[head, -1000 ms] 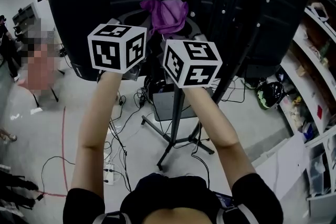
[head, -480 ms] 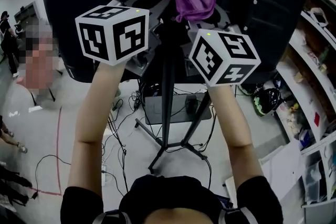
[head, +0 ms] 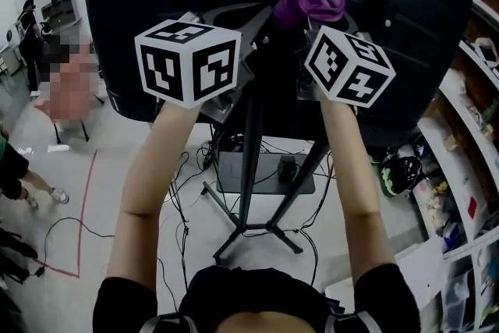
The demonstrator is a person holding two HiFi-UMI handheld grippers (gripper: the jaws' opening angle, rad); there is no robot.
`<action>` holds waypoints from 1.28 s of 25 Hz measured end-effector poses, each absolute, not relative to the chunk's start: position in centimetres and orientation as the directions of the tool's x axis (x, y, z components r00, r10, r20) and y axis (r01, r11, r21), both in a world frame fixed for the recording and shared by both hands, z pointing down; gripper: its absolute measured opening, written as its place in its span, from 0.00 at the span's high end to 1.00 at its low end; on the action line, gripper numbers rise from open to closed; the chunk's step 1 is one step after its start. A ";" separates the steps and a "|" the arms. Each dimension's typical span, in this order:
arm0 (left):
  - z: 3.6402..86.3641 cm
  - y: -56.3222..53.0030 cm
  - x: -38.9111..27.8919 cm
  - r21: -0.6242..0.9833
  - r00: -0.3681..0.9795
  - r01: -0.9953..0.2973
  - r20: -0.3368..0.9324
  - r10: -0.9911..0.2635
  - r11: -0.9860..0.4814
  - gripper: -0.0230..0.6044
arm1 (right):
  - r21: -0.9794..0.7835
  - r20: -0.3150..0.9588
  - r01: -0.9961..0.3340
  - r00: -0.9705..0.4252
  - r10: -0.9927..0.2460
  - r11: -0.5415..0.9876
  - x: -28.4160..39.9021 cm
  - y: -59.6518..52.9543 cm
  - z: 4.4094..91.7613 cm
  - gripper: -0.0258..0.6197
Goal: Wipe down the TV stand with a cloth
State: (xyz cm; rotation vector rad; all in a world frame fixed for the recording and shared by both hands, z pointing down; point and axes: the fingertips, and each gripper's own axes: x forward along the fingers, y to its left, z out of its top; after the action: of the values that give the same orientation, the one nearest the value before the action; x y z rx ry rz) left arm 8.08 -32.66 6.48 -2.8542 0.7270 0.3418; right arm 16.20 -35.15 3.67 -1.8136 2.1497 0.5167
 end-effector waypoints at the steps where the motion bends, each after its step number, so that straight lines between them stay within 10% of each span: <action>1: 6.5 -32.7 7.9 -0.117 0.851 -0.497 -0.260 -0.456 -0.860 0.95 | 0.092 -0.429 -0.985 -0.172 -0.887 0.147 16.1 -35.6 3.6 0.86; 32: 9.2 -30.7 11.7 -0.121 0.898 -0.421 -0.197 -0.394 -0.899 0.95 | 0.047 -0.441 -0.997 0.037 -0.897 -0.064 23.1 -32.5 4.6 0.86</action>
State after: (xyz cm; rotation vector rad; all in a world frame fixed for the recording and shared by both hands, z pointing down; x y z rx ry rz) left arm 11.70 -30.69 9.25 -2.9025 0.6272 0.2511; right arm 23.09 -32.50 4.61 -2.0432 1.9379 0.5227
